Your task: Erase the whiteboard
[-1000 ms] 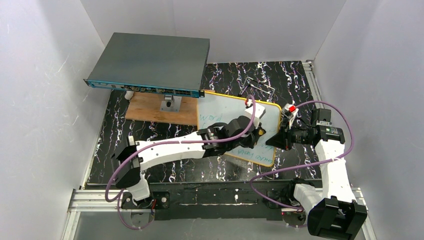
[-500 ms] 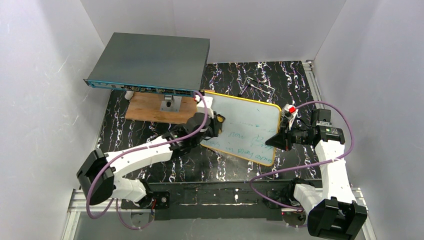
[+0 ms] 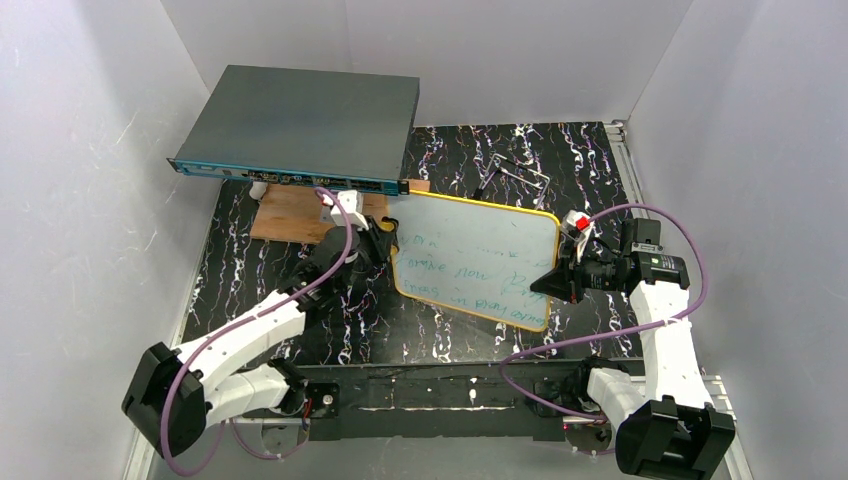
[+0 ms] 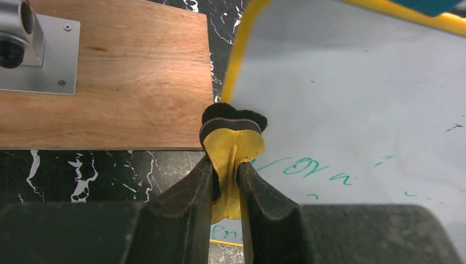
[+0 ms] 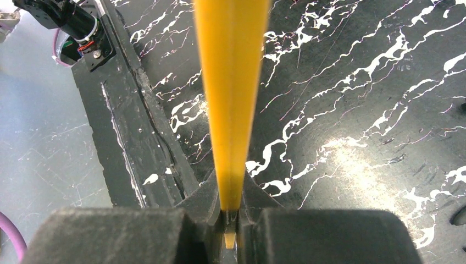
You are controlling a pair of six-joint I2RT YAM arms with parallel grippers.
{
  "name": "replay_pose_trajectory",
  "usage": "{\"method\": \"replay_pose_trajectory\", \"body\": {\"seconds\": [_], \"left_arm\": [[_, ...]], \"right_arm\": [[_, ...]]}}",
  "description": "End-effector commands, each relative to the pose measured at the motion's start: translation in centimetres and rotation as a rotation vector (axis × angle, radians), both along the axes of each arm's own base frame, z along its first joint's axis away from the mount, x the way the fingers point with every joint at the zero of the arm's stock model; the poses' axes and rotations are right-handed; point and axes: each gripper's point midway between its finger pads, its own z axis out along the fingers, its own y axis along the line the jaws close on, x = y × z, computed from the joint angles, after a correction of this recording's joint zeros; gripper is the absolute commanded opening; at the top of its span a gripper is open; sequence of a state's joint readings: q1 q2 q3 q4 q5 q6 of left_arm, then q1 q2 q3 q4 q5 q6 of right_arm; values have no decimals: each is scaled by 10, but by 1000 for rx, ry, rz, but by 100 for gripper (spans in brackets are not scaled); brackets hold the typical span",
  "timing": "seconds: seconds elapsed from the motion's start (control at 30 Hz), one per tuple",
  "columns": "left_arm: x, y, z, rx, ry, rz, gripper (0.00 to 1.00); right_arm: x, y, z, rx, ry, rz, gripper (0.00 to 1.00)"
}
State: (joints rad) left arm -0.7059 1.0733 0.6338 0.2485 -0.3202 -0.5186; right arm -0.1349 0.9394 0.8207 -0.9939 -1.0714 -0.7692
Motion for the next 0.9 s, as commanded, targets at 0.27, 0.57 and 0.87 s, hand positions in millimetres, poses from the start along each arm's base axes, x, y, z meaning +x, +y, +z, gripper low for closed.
{"method": "replay_pose_trajectory", "body": {"seconds": [0.27, 0.57, 0.87], "left_arm": [[-3, -24, -3, -58, -83, -211, 0], [-8, -64, 3, -108, -173, -395, 0], [8, 1, -15, 7, -224, -119, 0]], "right_arm": [[-2, 1, 1, -13, -17, 32, 1], [-5, 3, 1, 3, -9, 50, 1], [-4, 2, 0, -1, -12, 51, 1]]}}
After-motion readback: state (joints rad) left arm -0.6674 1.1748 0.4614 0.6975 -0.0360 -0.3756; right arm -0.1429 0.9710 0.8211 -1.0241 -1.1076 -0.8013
